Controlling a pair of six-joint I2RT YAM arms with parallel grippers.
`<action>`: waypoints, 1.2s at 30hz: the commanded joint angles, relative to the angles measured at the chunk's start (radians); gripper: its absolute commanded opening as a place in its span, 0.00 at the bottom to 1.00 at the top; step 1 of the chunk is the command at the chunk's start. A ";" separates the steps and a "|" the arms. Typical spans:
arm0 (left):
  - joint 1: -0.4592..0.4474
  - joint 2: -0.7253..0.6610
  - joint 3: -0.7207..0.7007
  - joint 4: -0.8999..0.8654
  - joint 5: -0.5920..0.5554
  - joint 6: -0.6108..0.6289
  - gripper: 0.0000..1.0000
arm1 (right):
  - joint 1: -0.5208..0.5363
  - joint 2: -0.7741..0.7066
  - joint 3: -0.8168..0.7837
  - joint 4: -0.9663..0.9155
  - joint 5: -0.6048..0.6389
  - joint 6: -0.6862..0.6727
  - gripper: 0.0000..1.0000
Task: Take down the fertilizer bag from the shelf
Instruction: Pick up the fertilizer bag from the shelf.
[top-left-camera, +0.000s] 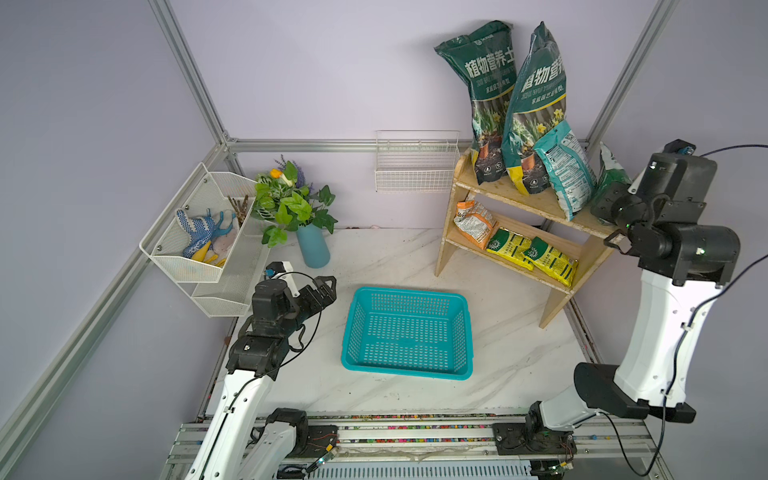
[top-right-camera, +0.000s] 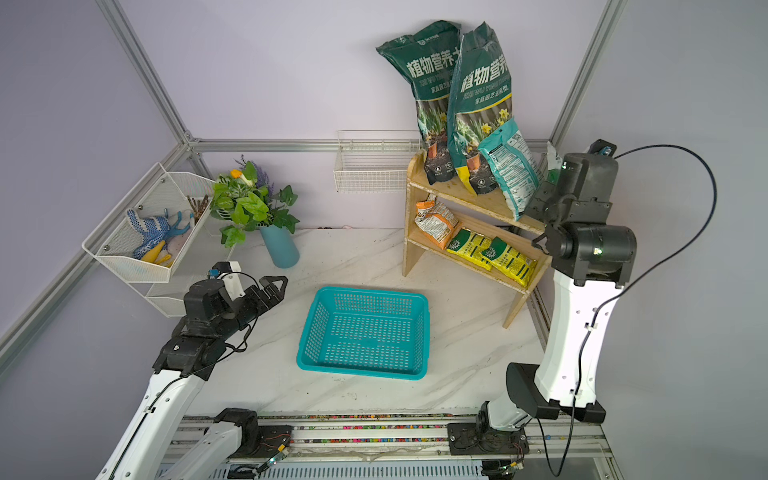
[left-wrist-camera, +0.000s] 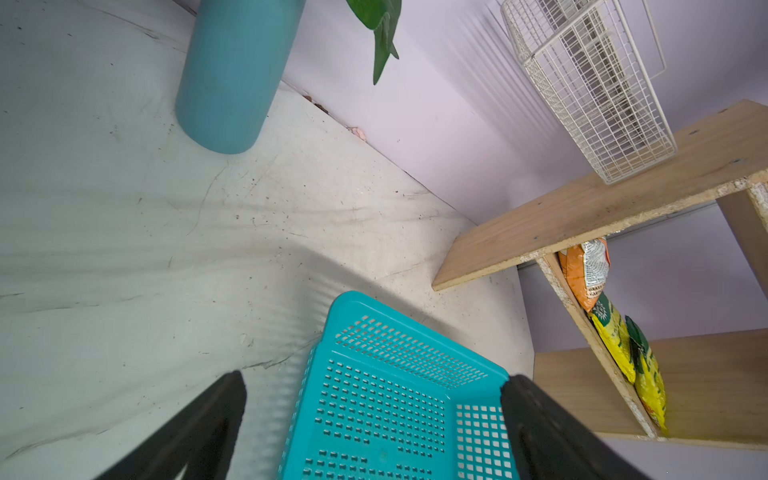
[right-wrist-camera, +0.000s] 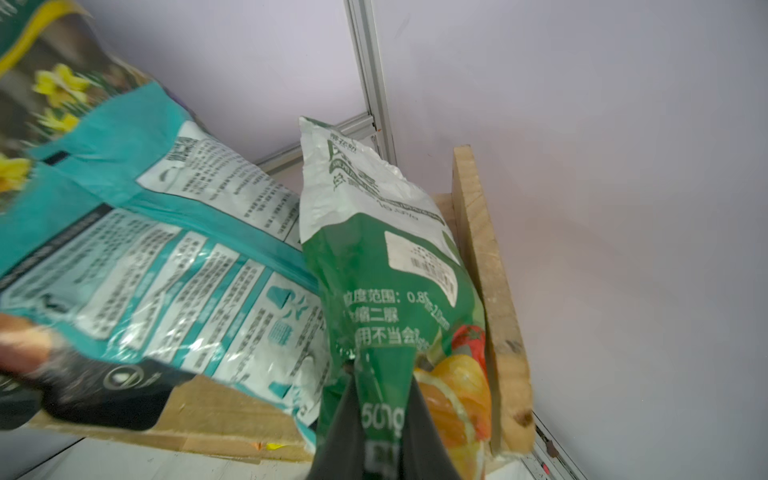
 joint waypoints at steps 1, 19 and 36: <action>0.003 0.008 -0.052 0.060 0.078 0.001 1.00 | 0.004 -0.090 0.027 0.138 -0.027 0.011 0.00; 0.002 -0.032 0.001 0.134 0.367 0.001 1.00 | 0.012 -0.398 -0.362 0.443 -0.713 0.005 0.00; 0.003 -0.022 0.037 0.327 0.684 -0.166 1.00 | 0.015 -0.602 -0.664 0.595 -0.966 0.085 0.00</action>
